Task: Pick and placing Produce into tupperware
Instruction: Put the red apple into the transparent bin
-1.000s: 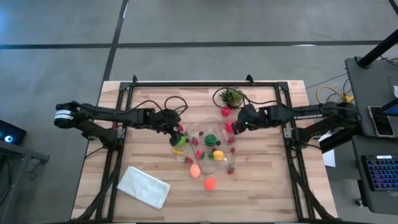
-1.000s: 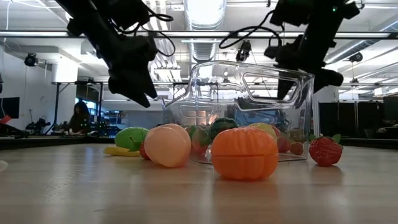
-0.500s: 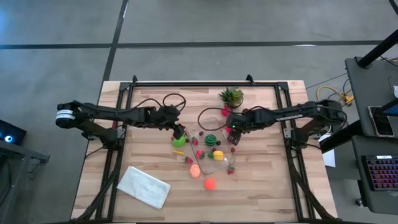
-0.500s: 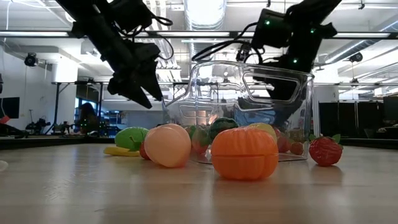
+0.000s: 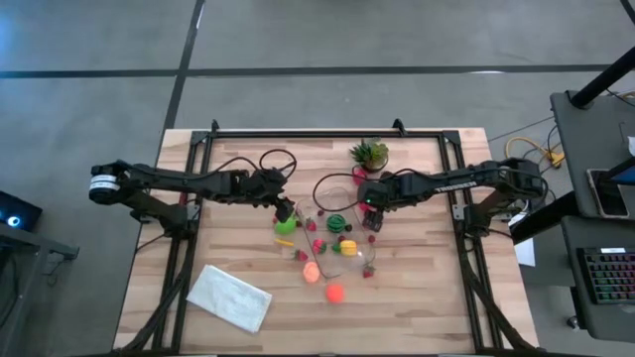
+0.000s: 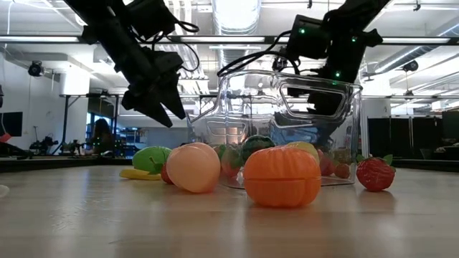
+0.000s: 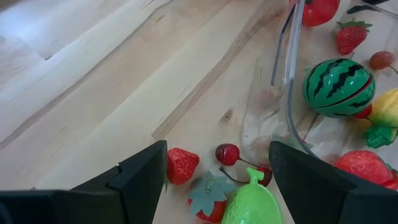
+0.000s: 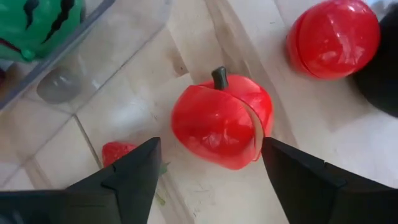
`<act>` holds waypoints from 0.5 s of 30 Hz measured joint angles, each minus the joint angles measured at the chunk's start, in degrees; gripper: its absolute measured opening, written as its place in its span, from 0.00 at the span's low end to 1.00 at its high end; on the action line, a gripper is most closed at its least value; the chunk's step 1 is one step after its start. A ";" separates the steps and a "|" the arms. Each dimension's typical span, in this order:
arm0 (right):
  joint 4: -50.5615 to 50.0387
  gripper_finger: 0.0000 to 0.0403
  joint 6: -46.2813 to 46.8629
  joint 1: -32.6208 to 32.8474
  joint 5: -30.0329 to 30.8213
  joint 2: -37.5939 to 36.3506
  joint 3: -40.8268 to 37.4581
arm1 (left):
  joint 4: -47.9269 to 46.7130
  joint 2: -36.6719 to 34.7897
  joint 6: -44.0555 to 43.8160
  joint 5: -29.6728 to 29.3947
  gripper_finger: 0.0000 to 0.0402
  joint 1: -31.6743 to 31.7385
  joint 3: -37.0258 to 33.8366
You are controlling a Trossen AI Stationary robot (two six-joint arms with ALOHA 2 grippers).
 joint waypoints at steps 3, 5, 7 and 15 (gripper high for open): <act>0.03 0.73 -2.64 0.02 1.65 0.17 0.00 | -0.02 0.00 0.07 0.00 0.67 0.00 -0.04; 0.04 0.76 -3.59 0.01 2.96 0.17 0.00 | -0.02 0.00 0.08 0.00 0.67 0.00 -0.04; 0.04 0.80 -4.52 -0.09 3.42 0.17 0.00 | -0.02 0.00 0.09 -0.01 0.67 0.00 -0.04; 2.72 0.87 -11.79 -0.73 3.09 0.20 -0.33 | -0.01 0.00 0.08 -0.73 0.67 0.04 -0.09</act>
